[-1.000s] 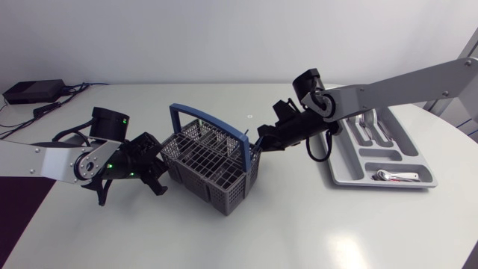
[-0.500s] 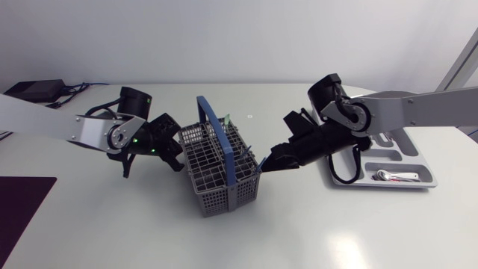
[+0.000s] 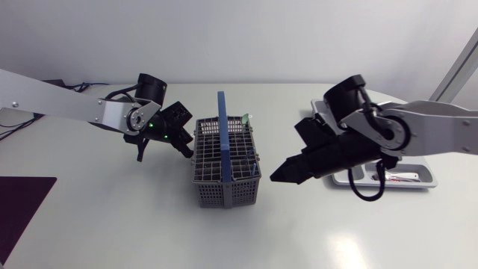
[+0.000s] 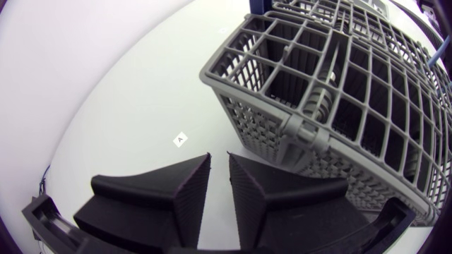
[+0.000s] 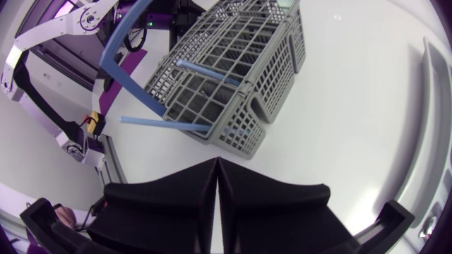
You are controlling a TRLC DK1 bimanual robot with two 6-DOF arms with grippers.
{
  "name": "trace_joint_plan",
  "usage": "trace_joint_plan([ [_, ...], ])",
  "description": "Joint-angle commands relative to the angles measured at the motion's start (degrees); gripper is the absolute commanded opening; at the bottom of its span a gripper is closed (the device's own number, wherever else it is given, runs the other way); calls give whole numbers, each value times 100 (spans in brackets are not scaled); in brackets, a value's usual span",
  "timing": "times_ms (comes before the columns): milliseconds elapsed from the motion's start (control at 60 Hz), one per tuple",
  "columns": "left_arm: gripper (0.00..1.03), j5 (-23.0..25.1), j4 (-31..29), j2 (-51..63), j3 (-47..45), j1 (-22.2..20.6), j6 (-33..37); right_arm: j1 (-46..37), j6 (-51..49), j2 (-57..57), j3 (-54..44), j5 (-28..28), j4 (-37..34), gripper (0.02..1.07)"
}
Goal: Unload the cutlery basket into the drawer organizer.
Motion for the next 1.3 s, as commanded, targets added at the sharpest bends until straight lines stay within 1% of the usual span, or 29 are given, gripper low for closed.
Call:
trace_joint_plan([
  [0, 21, 16, -40, -581, -347, 114, 110, -67, -501, -543, -329, 284, 80, 10],
  [17, 21, 16, -49, -669, -417, 123, 110, -67, -554, -604, -364, 328, 89, 10],
  [83, 21, 34, -40, -1223, -848, 114, 171, -67, -870, -1026, -575, 645, 256, 18],
  [133, 21, 34, -49, -1645, -1173, 35, 197, -14, -1011, -1316, -733, 891, 449, 23],
  [217, 22, 34, -119, -2260, -1595, -158, 233, 118, -1178, -1633, -918, 1110, 713, 29],
  [350, 22, 34, -374, -2972, -1973, -484, 206, 320, -1406, -1914, -1225, 1154, 1249, 38],
  [400, 22, 34, -471, -3218, -2113, -651, 180, 513, -1626, -1967, -1313, 1313, 1407, 44],
  [433, 22, 34, -497, -3315, -2184, -721, 171, 637, -1890, -2010, -1357, 1418, 1451, 46],
  [500, 22, 16, -567, -3499, -2307, -879, 136, 883, -2259, -2090, -1472, 1691, 1636, 46],
  [600, 22, 16, -629, -3640, -2430, -1020, 118, 1014, -2558, -2221, -1559, 1629, 1697, 55],
  [700, 22, 16, -647, -3728, -2527, -1090, 118, 1208, -2742, -2292, -1735, 1611, 2119, 65],
  [800, 22, 16, -647, -3754, -2588, -1160, 74, 1287, -2786, -2072, -1744, 1611, 2427, 67],
  [883, 22, 16, -647, -3763, -2658, -1266, 57, 1340, -2795, -1791, -1691, 1611, 2559, 72],
  [1117, 22, 16, -638, -3789, -2737, -1450, 13, 1401, -2821, -1193, -1586, 1673, 2989, 72],
  [1167, 22, 16, -638, -3789, -2746, -1503, 4, 1410, -2830, -1070, -1533, 1673, 3095, 71],
  [1283, 22, 16, -629, -3780, -2755, -1556, -5, 1489, -2848, -868, -1410, 1796, 3174, 60],
])
